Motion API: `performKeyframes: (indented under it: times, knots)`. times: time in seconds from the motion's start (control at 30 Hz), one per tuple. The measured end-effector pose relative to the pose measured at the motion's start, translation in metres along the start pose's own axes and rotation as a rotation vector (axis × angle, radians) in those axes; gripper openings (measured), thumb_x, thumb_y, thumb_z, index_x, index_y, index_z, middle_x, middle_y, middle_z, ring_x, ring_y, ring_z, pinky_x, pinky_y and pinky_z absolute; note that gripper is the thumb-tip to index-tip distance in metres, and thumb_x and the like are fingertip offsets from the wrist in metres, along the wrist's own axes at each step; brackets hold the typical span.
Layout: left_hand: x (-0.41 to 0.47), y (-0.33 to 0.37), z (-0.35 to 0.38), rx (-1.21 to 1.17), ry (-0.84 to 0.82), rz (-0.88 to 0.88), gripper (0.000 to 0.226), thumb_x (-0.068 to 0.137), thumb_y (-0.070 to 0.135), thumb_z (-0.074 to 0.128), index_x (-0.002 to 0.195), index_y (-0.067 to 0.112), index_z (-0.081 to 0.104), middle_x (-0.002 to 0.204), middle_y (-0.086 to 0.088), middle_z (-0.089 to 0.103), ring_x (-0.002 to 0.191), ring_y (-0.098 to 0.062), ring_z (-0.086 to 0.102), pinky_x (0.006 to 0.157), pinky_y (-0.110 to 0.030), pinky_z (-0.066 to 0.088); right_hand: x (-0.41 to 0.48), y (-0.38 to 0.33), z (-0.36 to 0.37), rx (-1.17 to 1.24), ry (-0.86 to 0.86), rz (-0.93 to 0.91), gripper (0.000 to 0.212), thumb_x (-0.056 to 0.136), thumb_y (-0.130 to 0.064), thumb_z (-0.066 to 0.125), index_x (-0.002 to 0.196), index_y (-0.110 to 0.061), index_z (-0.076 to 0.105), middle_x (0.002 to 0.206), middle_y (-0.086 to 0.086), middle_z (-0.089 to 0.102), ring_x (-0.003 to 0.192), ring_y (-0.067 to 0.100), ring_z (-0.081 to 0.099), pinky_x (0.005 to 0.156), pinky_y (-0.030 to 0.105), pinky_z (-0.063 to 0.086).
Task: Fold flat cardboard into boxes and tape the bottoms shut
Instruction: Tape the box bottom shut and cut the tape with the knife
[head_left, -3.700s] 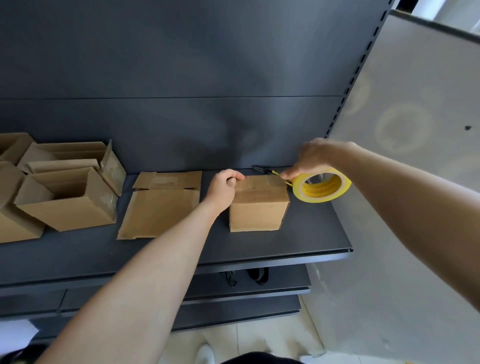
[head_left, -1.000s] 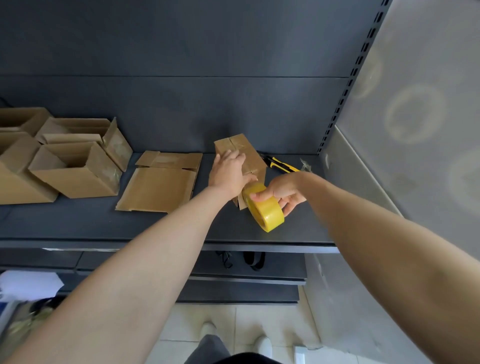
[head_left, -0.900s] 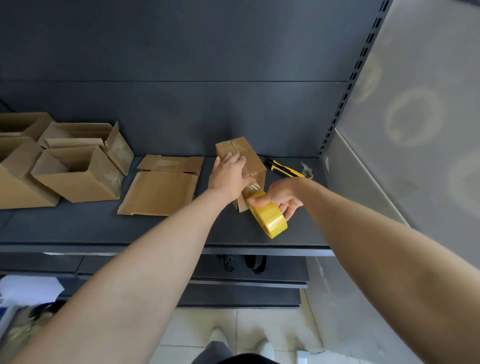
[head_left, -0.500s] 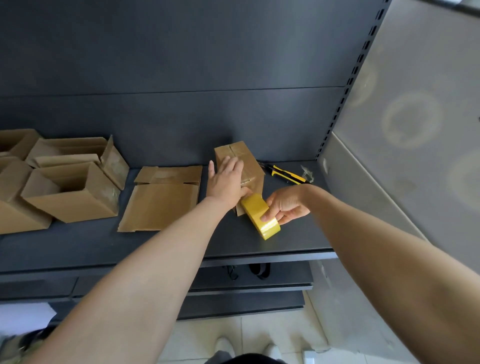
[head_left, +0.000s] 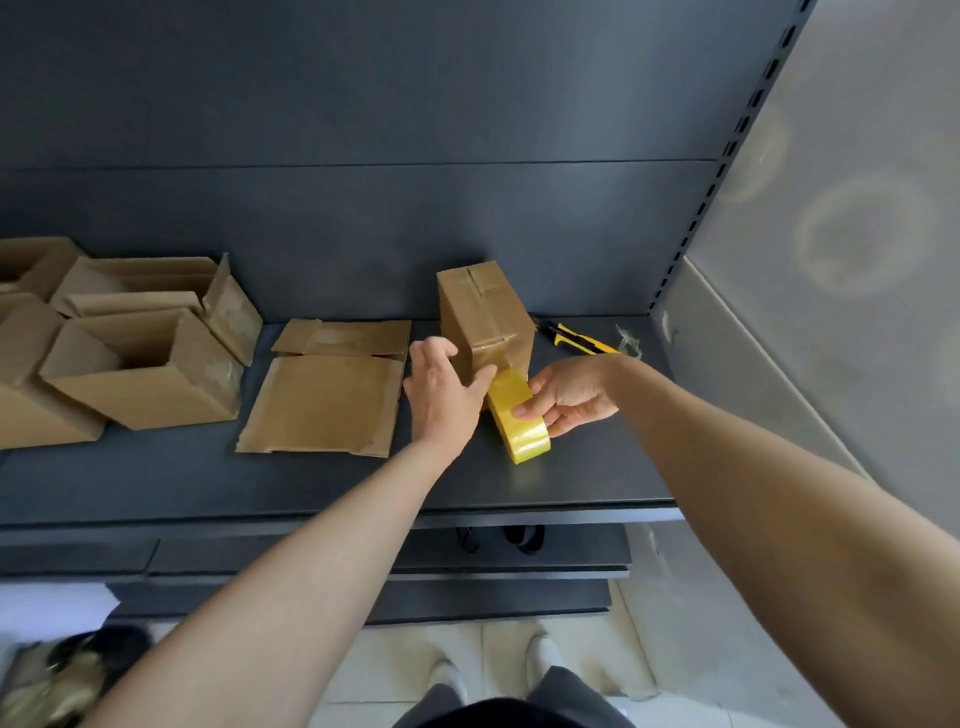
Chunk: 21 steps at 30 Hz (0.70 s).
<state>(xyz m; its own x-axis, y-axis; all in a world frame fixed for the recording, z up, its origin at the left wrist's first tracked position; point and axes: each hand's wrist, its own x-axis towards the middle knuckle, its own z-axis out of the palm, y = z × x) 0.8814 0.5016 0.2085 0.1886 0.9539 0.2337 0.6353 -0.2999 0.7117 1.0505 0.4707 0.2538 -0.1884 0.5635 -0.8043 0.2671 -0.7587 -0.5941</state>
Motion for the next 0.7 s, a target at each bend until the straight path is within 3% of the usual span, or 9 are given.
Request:
performKeyframes:
  times: [0.07,0.13,0.27,0.4,0.47,0.6,0.7]
  knots:
    - [-0.008,0.006,0.006,-0.179,-0.141,-0.29,0.042,0.081,0.044,0.069,0.095,0.016,0.04,0.095,0.001,0.052,0.08,-0.016,0.055,0.067,-0.029,0.046,0.0,-0.003,-0.004,-0.034,-0.026,0.002,0.018,0.087,-0.005,0.066,0.103,-0.012,0.062,0.093,0.003,0.074,0.094,0.017,0.068,0.09,0.032,0.051]
    - [-0.009,0.014,0.011,-0.415,-0.278,-0.584,0.045,0.083,0.048,0.066,0.102,0.011,0.049,0.1,-0.006,0.062,0.081,-0.019,0.063,0.065,-0.028,0.05,-0.002,-0.006,-0.013,-0.074,-0.057,0.009,0.018,0.087,0.0,0.063,0.102,-0.011,0.064,0.096,0.004,0.074,0.094,0.017,0.068,0.09,0.032,0.052]
    - [-0.006,0.031,0.017,-0.762,-0.329,-0.896,0.026,0.089,0.03,0.065,0.103,0.009,0.06,0.097,-0.01,0.067,0.082,-0.022,0.066,0.073,-0.034,0.055,-0.004,-0.005,-0.041,-0.163,0.035,0.042,0.038,0.088,0.013,0.046,0.117,-0.007,0.06,0.11,0.01,0.068,0.109,0.025,0.062,0.095,0.037,0.049]
    - [-0.001,0.044,0.024,-0.906,-0.175,-1.056,0.029,0.089,0.015,0.064,0.116,0.006,0.056,0.106,-0.015,0.065,0.092,-0.029,0.064,0.081,-0.044,0.054,0.017,-0.001,-0.069,-0.254,0.614,-0.07,0.029,0.092,0.001,0.047,0.119,0.002,0.059,0.118,0.019,0.064,0.11,0.031,0.061,0.088,0.036,0.051]
    - [0.003,0.047,0.027,-0.951,-0.116,-1.109,0.033,0.089,0.013,0.064,0.119,0.005,0.056,0.109,-0.018,0.065,0.095,-0.032,0.065,0.084,-0.048,0.054,0.027,0.003,-0.079,-0.453,0.785,-0.068,0.031,0.091,-0.009,0.051,0.118,0.002,0.059,0.121,0.022,0.06,0.113,0.036,0.057,0.091,0.039,0.047]
    - [0.011,0.054,0.032,-0.957,-0.062,-1.187,0.042,0.081,0.018,0.074,0.119,0.008,0.059,0.107,-0.016,0.066,0.09,-0.032,0.065,0.086,-0.049,0.053,0.039,0.015,-0.087,-0.723,0.795,0.027,0.018,0.089,-0.014,0.051,0.106,-0.007,0.053,0.123,0.018,0.057,0.117,0.036,0.05,0.095,0.042,0.047]
    - [0.014,0.055,0.035,-0.9,-0.028,-1.216,0.044,0.078,0.016,0.076,0.118,0.006,0.06,0.108,-0.016,0.065,0.092,-0.033,0.065,0.087,-0.05,0.053,0.05,0.018,-0.092,-0.815,0.769,0.074,0.037,0.088,-0.012,0.051,0.124,-0.007,0.049,0.13,0.015,0.05,0.123,0.035,0.045,0.099,0.045,0.044]
